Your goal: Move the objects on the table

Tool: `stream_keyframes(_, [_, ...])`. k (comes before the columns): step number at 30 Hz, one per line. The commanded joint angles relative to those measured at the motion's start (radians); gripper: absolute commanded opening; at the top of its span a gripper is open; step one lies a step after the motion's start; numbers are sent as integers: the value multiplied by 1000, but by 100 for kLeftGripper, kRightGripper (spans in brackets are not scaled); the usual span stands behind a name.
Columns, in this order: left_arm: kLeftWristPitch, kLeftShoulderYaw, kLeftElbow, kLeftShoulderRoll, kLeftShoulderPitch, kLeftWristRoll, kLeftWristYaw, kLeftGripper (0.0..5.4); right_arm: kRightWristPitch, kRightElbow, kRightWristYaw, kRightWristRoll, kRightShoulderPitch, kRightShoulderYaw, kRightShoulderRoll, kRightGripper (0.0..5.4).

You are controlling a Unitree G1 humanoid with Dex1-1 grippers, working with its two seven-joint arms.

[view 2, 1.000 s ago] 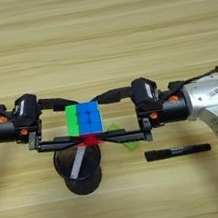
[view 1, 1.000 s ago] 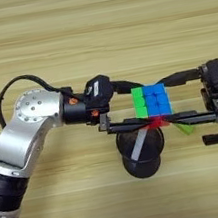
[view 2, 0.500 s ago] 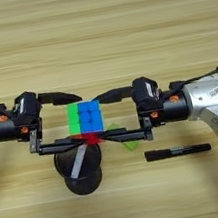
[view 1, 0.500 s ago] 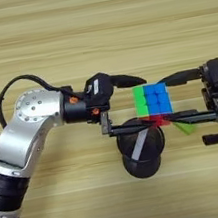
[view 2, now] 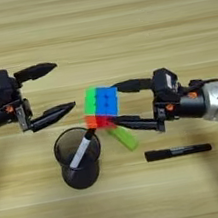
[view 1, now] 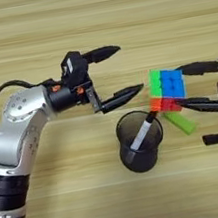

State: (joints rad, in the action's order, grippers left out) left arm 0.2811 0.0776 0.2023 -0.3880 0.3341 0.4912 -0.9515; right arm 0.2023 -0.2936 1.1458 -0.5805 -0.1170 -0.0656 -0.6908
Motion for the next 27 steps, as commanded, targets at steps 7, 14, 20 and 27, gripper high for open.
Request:
stream_keyframes(7, [-70,6,-104,48,-11,-40,41,540,18,-16,-22,-86,6,-87,21,331])
stream_keyframes(14, [-140,-34,-133,107,-25,-91,187,540,-33,71,-136,2,18,-124,50,331])
stream_keyframes(20, [-238,-74,-192,180,-40,-182,385,540,-58,76,-228,56,96,-141,83,331])
stream_keyframes(27, [-307,-89,-227,262,-95,-295,602,540,-83,91,-328,140,172,-115,134,331])
